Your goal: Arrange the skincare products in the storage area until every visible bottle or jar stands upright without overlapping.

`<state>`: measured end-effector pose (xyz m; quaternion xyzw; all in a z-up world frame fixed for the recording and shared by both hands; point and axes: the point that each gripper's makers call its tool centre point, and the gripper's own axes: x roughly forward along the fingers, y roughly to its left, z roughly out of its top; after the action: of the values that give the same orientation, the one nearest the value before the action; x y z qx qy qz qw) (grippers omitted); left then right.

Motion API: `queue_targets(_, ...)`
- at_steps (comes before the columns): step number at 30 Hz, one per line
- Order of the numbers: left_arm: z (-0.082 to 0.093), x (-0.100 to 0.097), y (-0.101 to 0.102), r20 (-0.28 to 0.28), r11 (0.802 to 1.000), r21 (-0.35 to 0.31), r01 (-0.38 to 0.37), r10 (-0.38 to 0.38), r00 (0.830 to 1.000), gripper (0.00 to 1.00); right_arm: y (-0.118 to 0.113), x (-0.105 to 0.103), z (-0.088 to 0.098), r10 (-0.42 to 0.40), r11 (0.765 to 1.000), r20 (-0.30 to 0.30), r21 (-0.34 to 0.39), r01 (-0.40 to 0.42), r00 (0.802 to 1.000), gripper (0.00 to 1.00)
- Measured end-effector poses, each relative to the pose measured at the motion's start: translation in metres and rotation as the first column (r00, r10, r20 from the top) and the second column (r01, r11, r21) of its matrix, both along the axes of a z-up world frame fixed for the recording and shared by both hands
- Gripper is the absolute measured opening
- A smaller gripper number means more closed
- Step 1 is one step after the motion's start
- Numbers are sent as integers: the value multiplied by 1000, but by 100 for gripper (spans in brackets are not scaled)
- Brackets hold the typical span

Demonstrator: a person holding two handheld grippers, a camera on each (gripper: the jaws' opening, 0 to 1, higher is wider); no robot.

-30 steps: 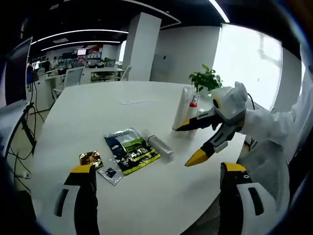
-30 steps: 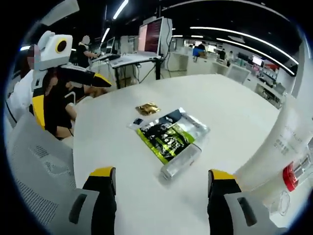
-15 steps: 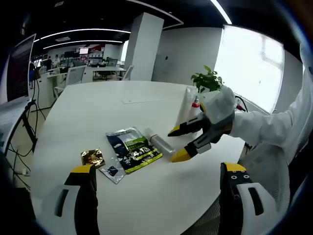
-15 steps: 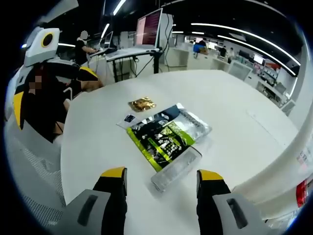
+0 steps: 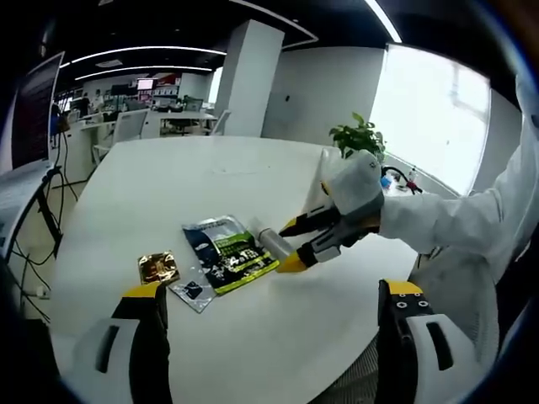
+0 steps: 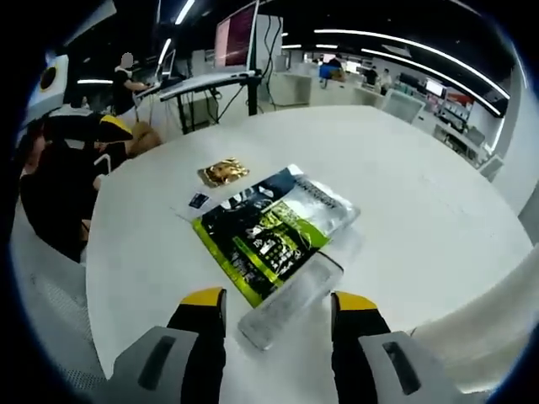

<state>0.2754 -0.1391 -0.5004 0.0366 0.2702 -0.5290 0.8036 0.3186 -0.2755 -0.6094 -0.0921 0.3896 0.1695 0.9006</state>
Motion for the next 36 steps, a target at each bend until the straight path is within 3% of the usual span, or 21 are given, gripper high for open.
queue_targets(10,-1,-1,-1,-5,1000,3,-1,1,1000,98,-8,6,-13,-27,1000,-37,2,27,999,37)
queue_targets(26,-2,3,-3,-2,1000,11,9,-8,1000,97,-22,5,-11,-103,994,-26,21,103,994,20)
queue_targets(36,-4,1,-6,-6,1000,14,15,-15,1000,97,-27,0,-8,-133,991,-8,17,133,991,15)
